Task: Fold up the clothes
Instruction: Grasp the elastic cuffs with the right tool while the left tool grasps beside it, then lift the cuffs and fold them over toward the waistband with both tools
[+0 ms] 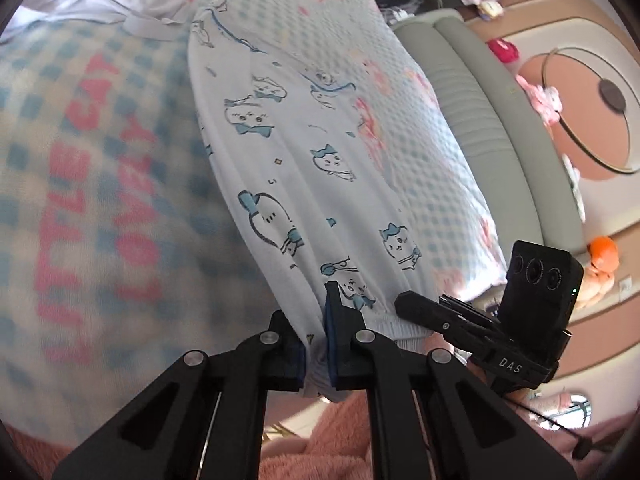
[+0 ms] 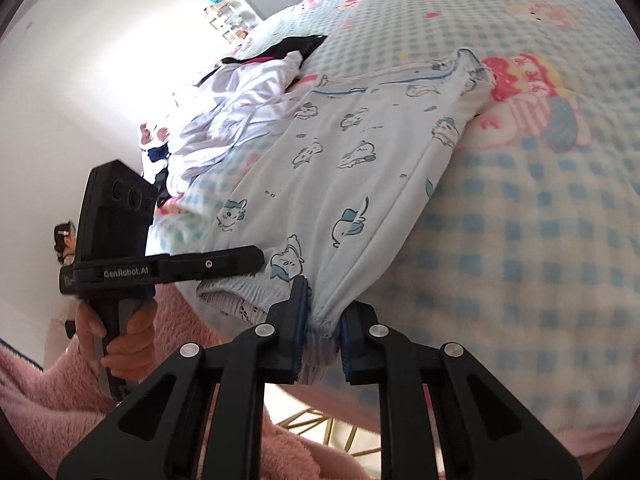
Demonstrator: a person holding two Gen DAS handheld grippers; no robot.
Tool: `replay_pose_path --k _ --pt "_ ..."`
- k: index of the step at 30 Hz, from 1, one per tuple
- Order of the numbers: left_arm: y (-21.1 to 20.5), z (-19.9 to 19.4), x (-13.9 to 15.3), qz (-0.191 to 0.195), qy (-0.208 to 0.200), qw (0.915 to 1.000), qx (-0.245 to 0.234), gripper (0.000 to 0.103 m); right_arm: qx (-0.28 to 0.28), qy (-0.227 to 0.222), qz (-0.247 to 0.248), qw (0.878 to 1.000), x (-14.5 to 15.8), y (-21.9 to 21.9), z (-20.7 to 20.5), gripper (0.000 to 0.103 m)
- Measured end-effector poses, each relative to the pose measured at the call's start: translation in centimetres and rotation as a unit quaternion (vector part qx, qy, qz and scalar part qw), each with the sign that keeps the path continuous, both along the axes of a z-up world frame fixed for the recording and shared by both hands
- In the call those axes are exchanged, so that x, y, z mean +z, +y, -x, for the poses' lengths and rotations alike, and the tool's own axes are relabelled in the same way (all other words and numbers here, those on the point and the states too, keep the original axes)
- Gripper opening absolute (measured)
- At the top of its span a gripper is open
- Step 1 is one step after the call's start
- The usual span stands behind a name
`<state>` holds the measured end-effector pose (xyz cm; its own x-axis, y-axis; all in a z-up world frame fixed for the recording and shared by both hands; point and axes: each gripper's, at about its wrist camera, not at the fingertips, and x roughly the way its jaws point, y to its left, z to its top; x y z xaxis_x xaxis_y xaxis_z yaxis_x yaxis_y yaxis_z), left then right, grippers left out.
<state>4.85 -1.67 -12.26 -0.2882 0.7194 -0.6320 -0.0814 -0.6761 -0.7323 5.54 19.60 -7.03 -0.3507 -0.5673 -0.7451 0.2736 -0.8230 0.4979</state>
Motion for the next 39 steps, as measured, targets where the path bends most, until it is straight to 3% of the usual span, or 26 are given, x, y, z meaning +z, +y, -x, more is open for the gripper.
replay_pose_path --k 7,13,21,26,28,30,32,34,39 --pt "-0.7 -1.2 -1.9 -0.029 -0.038 0.9988 -0.011 0.008 0.011 -0.054 0.01 0.998 -2.2 0.3 -1.8 0.014" --pt "-2.5 -0.3 -0.5 -0.059 -0.024 0.9978 -0.019 0.008 0.039 -0.042 0.021 0.998 -0.5 0.3 -0.5 0.015" --pt "-2.3 4.3 1.6 -0.059 -0.021 0.9977 -0.024 0.008 0.055 -0.036 0.023 0.998 1.5 0.3 3.5 0.017" --pt "-2.9 8.2 1.2 -0.066 -0.026 0.9974 -0.004 0.009 0.037 -0.037 0.016 0.999 1.6 0.7 6.6 0.02" --pt "-3.4 9.8 0.4 -0.077 -0.038 0.9962 0.014 0.012 0.025 -0.042 0.019 0.999 1.3 1.1 7.8 0.025" --pt "-4.1 11.1 -0.2 -0.092 -0.045 0.9942 0.033 0.032 0.013 -0.047 0.022 0.999 1.0 1.4 9.0 0.027" --pt "-4.7 12.0 -0.3 -0.105 -0.046 0.9922 0.049 0.044 0.001 -0.051 0.025 0.998 0.7 1.8 10.0 0.028" --pt "-5.0 12.5 0.1 -0.116 -0.037 0.9913 0.051 0.045 -0.013 -0.046 0.025 0.999 0.8 2.3 10.3 0.028" --pt "-5.1 13.1 0.4 -0.174 -0.029 0.9838 0.033 0.06 -0.045 -0.03 0.028 0.998 1.0 3.5 10.6 0.033"
